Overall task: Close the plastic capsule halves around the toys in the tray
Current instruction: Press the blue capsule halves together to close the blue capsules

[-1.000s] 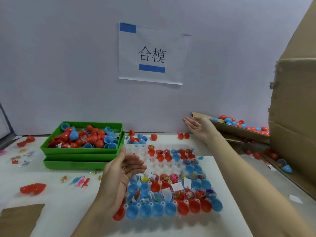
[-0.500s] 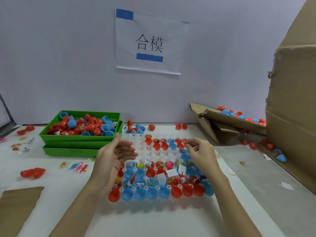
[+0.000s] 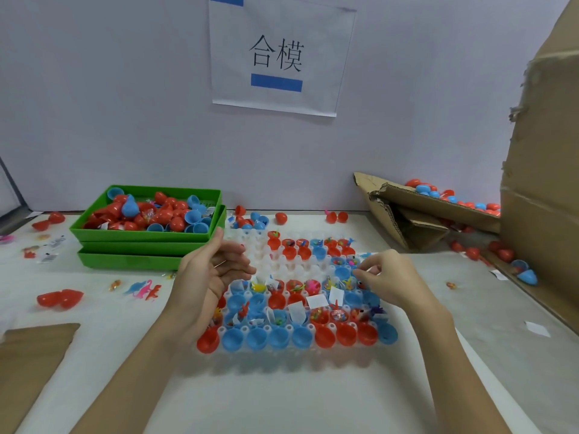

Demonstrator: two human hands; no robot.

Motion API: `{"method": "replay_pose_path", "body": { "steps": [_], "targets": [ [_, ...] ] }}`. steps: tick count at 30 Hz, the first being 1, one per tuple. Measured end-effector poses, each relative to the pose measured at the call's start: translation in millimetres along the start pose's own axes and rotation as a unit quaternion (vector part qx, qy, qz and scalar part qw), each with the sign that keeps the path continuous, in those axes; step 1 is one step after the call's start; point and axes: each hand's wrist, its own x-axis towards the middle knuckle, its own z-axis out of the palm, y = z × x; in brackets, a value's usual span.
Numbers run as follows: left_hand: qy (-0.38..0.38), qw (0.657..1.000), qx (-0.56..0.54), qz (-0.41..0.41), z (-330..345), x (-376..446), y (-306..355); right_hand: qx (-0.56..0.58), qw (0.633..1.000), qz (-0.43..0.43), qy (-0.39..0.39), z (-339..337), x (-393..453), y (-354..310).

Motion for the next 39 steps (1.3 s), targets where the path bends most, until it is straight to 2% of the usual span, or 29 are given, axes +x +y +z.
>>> {"method": "replay_pose_path", "body": {
  "steps": [4,9,11,13,15,17,22,27,30,34,39],
  "targets": [
    [-0.002,1.0,-0.002,0.0,0,1,0,0.001,1.0,0.002,0.0,1,-1,-3],
    [-0.005,1.0,0.023,0.006,-4,1,-2,0.025,0.997,-0.004,0.072,-1,0,-6],
    [-0.001,0.995,0.097,0.029,-3,0,-4,0.041,0.994,-0.02,0.104,-2,-1,-11],
    [0.006,0.974,0.212,0.08,-1,-1,-7,0.088,0.988,-0.06,0.116,-3,-5,-18],
    [-0.016,0.953,0.281,0.116,2,-3,-9,0.167,0.974,-0.124,0.086,-3,-11,-27],
    [-0.047,0.945,0.302,0.115,5,-5,-11,0.22,0.957,-0.19,0.026,-3,-18,-38],
    [-0.066,0.956,0.269,0.099,9,-7,-12,0.263,0.921,-0.269,-0.099,8,-31,-58],
    [-0.082,0.963,0.234,0.105,7,-7,-5,0.275,0.912,-0.263,-0.15,9,-36,-61],
    [-0.099,0.957,0.253,0.106,8,-8,-6,0.282,0.915,-0.252,-0.142,10,-37,-65],
    [-0.118,0.955,0.255,0.097,10,-9,-10,0.316,0.92,-0.213,-0.089,11,-38,-70],
    [-0.106,0.961,0.24,0.088,11,-10,-15,0.312,0.916,-0.249,-0.038,16,-41,-76]
  ]
}}
